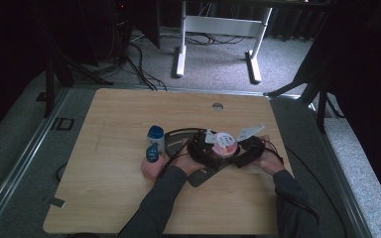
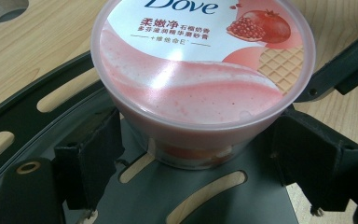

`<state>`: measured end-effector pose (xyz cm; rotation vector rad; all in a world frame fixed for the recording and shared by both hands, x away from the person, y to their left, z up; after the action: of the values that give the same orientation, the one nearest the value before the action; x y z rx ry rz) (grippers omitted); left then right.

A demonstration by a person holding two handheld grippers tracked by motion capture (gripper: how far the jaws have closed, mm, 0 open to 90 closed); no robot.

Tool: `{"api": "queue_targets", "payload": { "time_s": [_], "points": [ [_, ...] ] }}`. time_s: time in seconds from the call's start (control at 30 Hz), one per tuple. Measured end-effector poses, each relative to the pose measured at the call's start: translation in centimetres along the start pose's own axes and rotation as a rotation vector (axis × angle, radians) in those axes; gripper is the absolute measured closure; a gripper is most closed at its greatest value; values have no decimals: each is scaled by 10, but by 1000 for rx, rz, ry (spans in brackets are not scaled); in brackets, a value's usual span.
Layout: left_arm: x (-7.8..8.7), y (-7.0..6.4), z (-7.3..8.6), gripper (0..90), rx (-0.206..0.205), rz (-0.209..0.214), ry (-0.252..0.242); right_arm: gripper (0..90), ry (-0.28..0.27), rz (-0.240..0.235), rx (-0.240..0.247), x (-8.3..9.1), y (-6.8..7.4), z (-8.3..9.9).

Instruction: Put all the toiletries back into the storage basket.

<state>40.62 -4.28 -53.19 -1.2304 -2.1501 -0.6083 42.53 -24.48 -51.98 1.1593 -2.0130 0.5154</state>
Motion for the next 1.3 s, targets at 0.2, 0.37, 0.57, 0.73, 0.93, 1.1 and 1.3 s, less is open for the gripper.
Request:
{"api": "queue_targets", "payload": {
  "time_s": [0.2, 0.37, 0.57, 0.73, 0.93, 1.1, 1.3],
  "points": [
    [-1, 0, 0, 167, 5, 0, 2, 106, 4, 8, 2, 0, 0, 0],
    [-2, 0, -1, 167, 18, 0, 1, 106, 6, 9, -6, 0, 0, 0],
    [-2, -1, -1, 168, 19, -1, 3, 106, 16, 9, -10, 0, 0, -1],
    [-2, -1, -1, 168, 23, -2, 0, 106, 25, 9, -16, 0, 0, -2],
    [-3, 0, -1, 180, 26, 7, -5, 112, 34, -2, -27, 2, -3, -1],
    [-2, 0, -1, 196, 25, 12, -6, 113, 47, 1, -31, 2, -3, -2],
    [-2, 0, -1, 204, 21, 13, -5, 136, 53, 1, -35, 4, -4, -1]
  ]
}}
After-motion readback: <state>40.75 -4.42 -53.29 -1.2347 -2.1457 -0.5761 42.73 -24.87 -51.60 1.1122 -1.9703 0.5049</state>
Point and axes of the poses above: each handheld gripper's, and its own axes: x roughly backward along the jaws, z roughly out of its underside, y roughly to its left, the point moved 1 cm from there along -x, roughly forward along the jaws, and after that the axes turned 6 degrees about -x, right-handed, at the moved point
